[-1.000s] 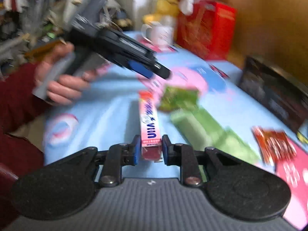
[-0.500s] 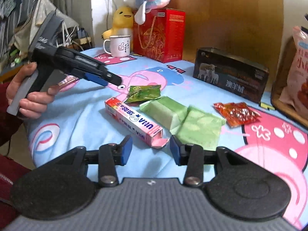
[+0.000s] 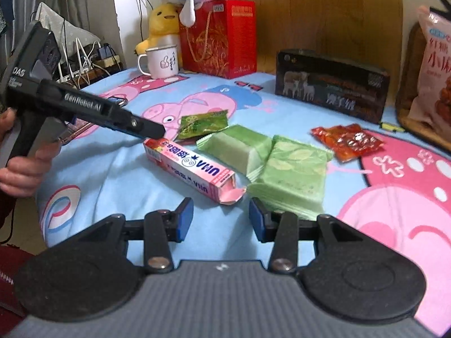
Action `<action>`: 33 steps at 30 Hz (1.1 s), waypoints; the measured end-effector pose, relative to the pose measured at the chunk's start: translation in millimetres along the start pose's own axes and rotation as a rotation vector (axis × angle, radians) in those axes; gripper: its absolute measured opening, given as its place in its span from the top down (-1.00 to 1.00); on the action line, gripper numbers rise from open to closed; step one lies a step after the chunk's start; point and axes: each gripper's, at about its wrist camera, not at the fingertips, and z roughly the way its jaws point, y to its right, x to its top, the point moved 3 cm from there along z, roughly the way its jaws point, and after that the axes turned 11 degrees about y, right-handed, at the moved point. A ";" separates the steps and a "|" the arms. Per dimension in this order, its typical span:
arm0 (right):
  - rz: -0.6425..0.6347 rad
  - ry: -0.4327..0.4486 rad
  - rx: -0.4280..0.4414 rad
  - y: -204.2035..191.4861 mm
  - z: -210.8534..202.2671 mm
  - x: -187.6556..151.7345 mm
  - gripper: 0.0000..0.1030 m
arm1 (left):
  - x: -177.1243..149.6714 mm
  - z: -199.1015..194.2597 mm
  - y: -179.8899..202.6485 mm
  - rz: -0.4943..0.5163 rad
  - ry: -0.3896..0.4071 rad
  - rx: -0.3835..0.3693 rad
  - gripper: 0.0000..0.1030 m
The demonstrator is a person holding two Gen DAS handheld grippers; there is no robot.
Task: Organize snacks
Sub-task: 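Set the pink box down and open the right tool while the left tool grasps it, then carry the pink box into the black tin box and open the left tool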
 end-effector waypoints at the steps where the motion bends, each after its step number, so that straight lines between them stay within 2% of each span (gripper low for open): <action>1: 0.008 -0.002 0.013 -0.7 3.3 0.3 0.14 | -1.3 0.2 1.7 -0.001 0.006 -0.011 -0.06; 2: 0.013 0.004 0.024 -2.6 7.0 1.4 0.29 | -1.9 0.5 3.2 -0.003 0.002 -0.025 0.10; 3: 0.013 0.009 0.030 -5.4 9.8 3.0 0.36 | -1.8 0.3 4.6 -0.016 -0.006 -0.046 0.10; 6: -0.031 0.014 0.002 -12.9 16.4 7.3 0.42 | 0.1 -5.5 5.9 0.000 0.001 -0.011 0.12; 9: -0.045 0.022 0.016 -15.8 13.9 8.9 0.53 | 3.3 -14.1 3.5 -0.015 0.021 -0.009 0.15; 15: -0.038 0.077 0.007 -12.9 4.2 20.6 0.53 | 18.5 -18.7 15.0 0.011 0.076 -0.009 0.15; 23: -0.044 0.162 -0.056 6.9 1.1 44.7 0.53 | 56.4 -1.7 35.9 0.065 0.141 -0.034 0.15; 33: -0.014 0.181 -0.133 42.3 7.8 54.2 0.53 | 81.4 42.9 51.4 0.095 0.131 -0.056 0.15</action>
